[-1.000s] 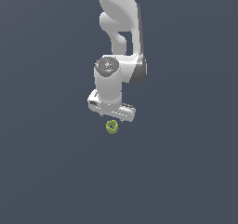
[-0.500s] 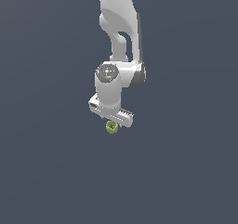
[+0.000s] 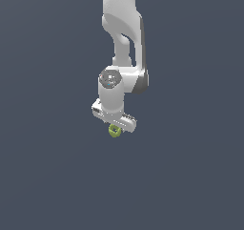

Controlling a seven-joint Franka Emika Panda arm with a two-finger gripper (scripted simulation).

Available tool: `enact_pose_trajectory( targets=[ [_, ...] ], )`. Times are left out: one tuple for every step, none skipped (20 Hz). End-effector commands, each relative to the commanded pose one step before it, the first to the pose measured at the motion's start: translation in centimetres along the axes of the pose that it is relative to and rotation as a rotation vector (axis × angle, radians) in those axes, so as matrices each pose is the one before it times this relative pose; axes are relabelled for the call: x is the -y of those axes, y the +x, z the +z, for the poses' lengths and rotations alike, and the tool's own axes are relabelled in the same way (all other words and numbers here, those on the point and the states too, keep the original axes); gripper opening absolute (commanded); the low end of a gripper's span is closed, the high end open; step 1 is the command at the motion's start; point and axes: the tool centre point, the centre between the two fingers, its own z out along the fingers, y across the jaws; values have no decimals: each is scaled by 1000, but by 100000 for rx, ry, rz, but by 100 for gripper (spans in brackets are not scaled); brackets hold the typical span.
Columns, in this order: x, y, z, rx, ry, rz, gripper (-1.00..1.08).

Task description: Pick up the object and move it to a goal position.

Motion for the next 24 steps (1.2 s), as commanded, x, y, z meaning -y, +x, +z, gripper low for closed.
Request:
enact_pose_trajectory(
  targets=[
    [-50, -68, 1232, 80, -52, 143, 100],
    [-12, -15, 585, -18, 3, 67, 100],
    [-3, -13, 515, -13, 3, 47, 100],
    [-4, -4, 439, -13, 3, 47, 100],
    [-5, 6, 362, -14, 5, 47, 100],
    [22, 7, 294, 0, 0, 0, 100],
    [-4, 29, 204, -15, 12, 45, 100],
    [20, 27, 138, 0, 0, 0, 100],
    [16, 28, 69, 0, 0, 0, 100],
    [6, 13, 19, 0, 0, 0, 100],
    [0, 0, 0, 0, 0, 0, -100],
    [0, 0, 0, 0, 0, 0, -100],
    [0, 0, 0, 0, 0, 0, -100],
    [0, 0, 0, 0, 0, 0, -100],
    [0, 0, 0, 0, 0, 0, -100],
    [0, 0, 0, 0, 0, 0, -100],
    [0, 0, 0, 0, 0, 0, -100],
    [0, 0, 0, 0, 0, 0, -100],
    [0, 0, 0, 0, 0, 0, -100],
    [0, 0, 0, 0, 0, 0, -100],
    [31, 27, -88, -106, 72, -15, -100],
    [23, -11, -29, 0, 0, 0, -100],
    [69, -33, -87, 0, 0, 0, -100],
    [116, -55, -144, 0, 0, 0, -100]
  ],
)
